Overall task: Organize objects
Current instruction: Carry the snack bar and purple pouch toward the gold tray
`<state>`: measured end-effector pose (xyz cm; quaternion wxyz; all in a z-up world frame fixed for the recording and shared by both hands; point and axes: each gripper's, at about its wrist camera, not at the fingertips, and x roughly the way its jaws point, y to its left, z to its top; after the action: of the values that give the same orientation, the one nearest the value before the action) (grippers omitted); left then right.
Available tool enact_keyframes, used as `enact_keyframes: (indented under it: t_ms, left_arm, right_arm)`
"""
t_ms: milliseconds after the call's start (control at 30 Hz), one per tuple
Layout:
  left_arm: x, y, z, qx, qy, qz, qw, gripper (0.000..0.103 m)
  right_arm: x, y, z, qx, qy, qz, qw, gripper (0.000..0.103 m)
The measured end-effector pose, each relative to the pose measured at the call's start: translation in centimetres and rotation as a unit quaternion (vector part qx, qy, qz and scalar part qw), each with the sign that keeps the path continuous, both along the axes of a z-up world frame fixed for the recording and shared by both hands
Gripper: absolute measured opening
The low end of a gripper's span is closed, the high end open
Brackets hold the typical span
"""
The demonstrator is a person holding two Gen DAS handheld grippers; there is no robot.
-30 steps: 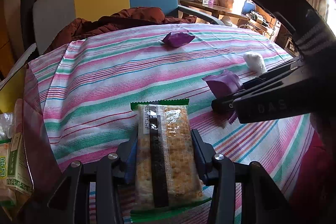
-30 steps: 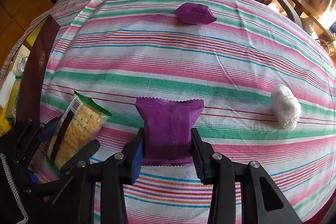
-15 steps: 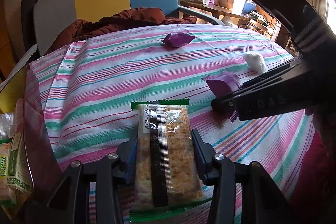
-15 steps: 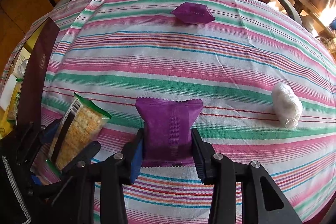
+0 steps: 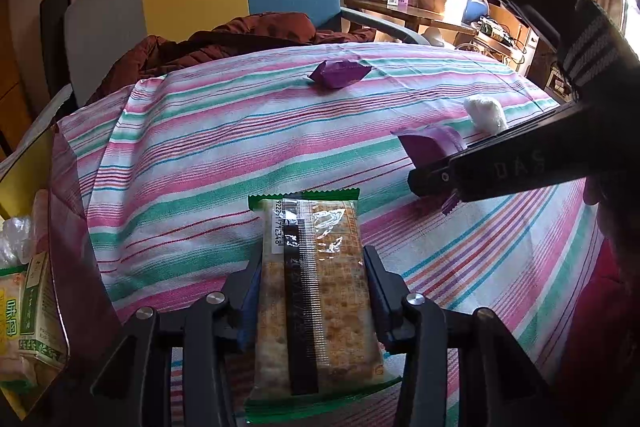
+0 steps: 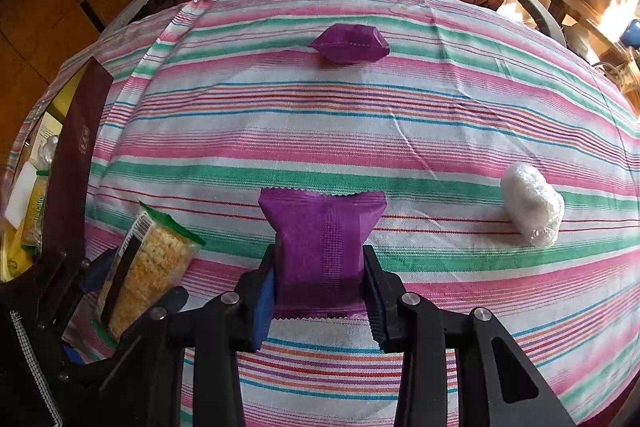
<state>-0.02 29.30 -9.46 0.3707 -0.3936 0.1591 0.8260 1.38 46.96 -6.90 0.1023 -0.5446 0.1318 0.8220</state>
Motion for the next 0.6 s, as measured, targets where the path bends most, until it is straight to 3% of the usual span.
enact_keyframes:
  t_ms: [67,267,433,600]
  left_arm:
    - [0.2,-0.4,0.6,0.006,-0.017,-0.004,0.9998,0.046]
    - [1.1,-3.2,4.1,0.039,-0.019,-0.005,0.9991,0.046]
    - [0.4,-7.1,6.9,0.07,-0.019,0.023,0.9971,0.046]
    - [-1.2,-11.8,7.9,0.085,-0.024,0.072,0.9935,0.046]
  right_arm:
    - [0.3,0.0,0.5,-0.002,0.013,-0.001,1.0,0.039]
    - [0.7,0.2,1.3,0.002,0.027,-0.016,0.999,0.039]
    - [0.3,-0.9,1.7,0.008,0.027,-0.012,1.0,0.039]
    - [-0.1,-4.2,3.2,0.005,0.045,0.014,0.999,0.039]
